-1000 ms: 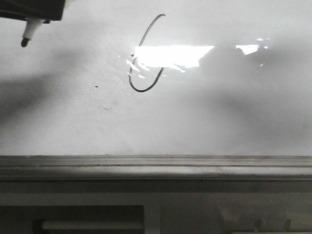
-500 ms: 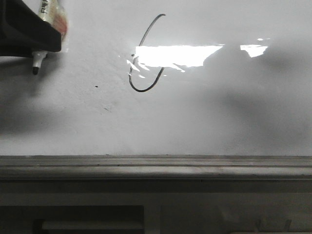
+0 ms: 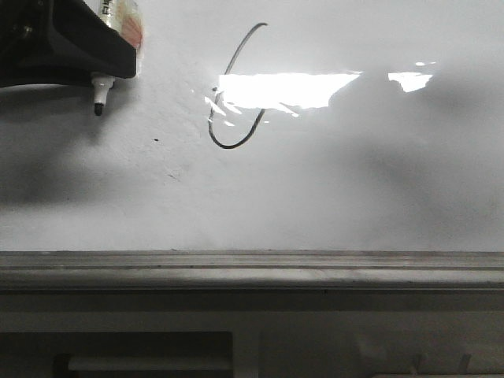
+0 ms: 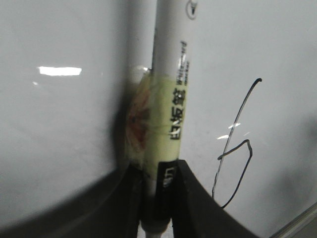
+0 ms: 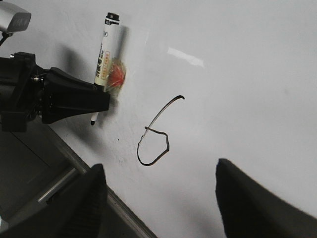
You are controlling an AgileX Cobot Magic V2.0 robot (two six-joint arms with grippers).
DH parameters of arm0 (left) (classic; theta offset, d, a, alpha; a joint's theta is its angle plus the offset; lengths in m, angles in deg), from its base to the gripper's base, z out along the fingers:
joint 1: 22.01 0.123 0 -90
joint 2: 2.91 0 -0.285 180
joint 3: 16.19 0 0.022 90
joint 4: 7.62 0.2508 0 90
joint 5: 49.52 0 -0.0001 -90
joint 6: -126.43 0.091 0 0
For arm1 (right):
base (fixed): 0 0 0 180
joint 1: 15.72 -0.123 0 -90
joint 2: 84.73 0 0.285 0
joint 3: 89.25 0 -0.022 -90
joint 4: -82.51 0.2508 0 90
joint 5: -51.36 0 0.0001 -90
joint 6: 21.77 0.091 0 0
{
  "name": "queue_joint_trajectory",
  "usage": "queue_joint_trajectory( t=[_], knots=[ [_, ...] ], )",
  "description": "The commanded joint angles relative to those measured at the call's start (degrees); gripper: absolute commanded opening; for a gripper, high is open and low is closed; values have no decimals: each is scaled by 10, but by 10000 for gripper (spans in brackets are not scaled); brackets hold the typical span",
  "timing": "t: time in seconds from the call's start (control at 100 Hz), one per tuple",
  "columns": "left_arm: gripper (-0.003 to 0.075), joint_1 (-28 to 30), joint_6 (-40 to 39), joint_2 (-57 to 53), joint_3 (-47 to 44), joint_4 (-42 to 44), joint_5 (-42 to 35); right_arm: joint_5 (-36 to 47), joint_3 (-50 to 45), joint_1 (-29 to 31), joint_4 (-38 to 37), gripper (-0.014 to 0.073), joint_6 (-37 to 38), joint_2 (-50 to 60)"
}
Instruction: Write number 6 on whiteboard
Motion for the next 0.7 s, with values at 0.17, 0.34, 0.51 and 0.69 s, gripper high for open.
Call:
queue_joint_trajectory(
  t=[0.17,0.34,0.51,0.69],
  knots=[
    [119,-1,-2,0,15,15,6,28,14,4,20,423,0,5],
    [324,-1,-2,0,15,15,0,26,14,4,20,423,0,5],
    [451,-1,-2,-4,15,28,0,26,14,4,20,423,0,5],
    [538,-1,-2,-35,15,72,0,26,14,4,7,423,0,6]
  ],
)
